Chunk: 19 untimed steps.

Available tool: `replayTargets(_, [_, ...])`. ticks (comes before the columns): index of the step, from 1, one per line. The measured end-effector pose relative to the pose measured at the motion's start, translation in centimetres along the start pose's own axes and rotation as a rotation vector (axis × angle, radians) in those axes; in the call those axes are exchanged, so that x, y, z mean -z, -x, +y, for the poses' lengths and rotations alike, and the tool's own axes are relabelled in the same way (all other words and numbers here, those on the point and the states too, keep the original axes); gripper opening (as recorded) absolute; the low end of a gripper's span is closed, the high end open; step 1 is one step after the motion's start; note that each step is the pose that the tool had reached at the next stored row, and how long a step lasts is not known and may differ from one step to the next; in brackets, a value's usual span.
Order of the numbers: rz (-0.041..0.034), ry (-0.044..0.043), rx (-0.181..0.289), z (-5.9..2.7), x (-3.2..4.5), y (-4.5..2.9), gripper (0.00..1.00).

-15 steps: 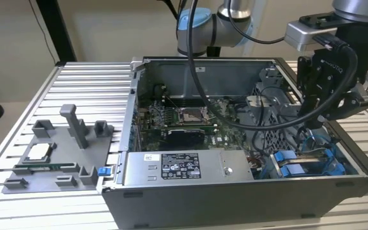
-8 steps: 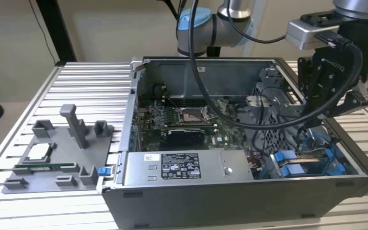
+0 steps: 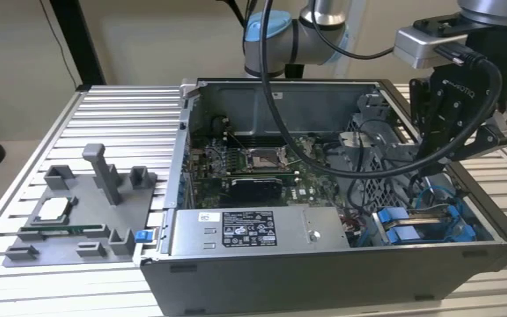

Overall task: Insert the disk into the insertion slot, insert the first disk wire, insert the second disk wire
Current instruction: 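Insert the first disk wire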

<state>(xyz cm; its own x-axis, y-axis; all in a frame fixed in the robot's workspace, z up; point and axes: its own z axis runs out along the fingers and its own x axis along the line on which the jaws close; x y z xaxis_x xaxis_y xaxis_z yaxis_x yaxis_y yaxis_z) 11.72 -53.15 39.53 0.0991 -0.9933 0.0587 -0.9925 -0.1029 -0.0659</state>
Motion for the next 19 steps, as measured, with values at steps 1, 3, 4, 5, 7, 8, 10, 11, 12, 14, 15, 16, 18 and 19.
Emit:
replayTargets(1, [0.0005, -0.0029, 0.0, 0.01, -0.04, 0.0, 1.0])
replayTargets(3, [0.0013, -0.0106, -0.001, 0.03, -0.14, 0.02, 1.0])
replayTargets(4, [0.0017, -0.0146, -0.001, 0.04, -0.18, 0.02, 1.0])
replayTargets(5, [0.0019, -0.018, -0.001, 0.05, -0.23, 0.02, 1.0])
replayTargets(7, [0.0023, -0.0225, -0.001, 0.07, -0.3, 0.03, 1.0])
replayTargets(8, [0.0025, -0.0234, -0.001, 0.06, -0.32, 0.03, 0.0])
replayTargets(10, [0.0027, -0.0237, -0.001, 0.07, -0.32, 0.02, 0.0])
replayTargets(11, [0.0026, -0.0237, -0.001, 0.08, -0.33, 0.02, 0.0])
replayTargets(12, [0.0025, -0.0238, -0.001, 0.08, -0.34, 0.03, 0.0])
replayTargets(14, [0.0025, -0.0238, -0.001, 0.08, -0.34, 0.03, 0.0])
replayTargets(15, [0.0028, -0.0237, -0.001, 0.08, -0.34, 0.03, 0.0])
replayTargets(16, [0.0029, -0.0237, -0.001, 0.08, -0.35, 0.03, 0.0])
replayTargets(18, [0.0028, -0.0237, -0.001, 0.08, -0.42, 0.02, 0.0])
replayTargets(19, [0.0029, -0.0237, -0.001, 0.09, -0.46, 0.02, 0.0])
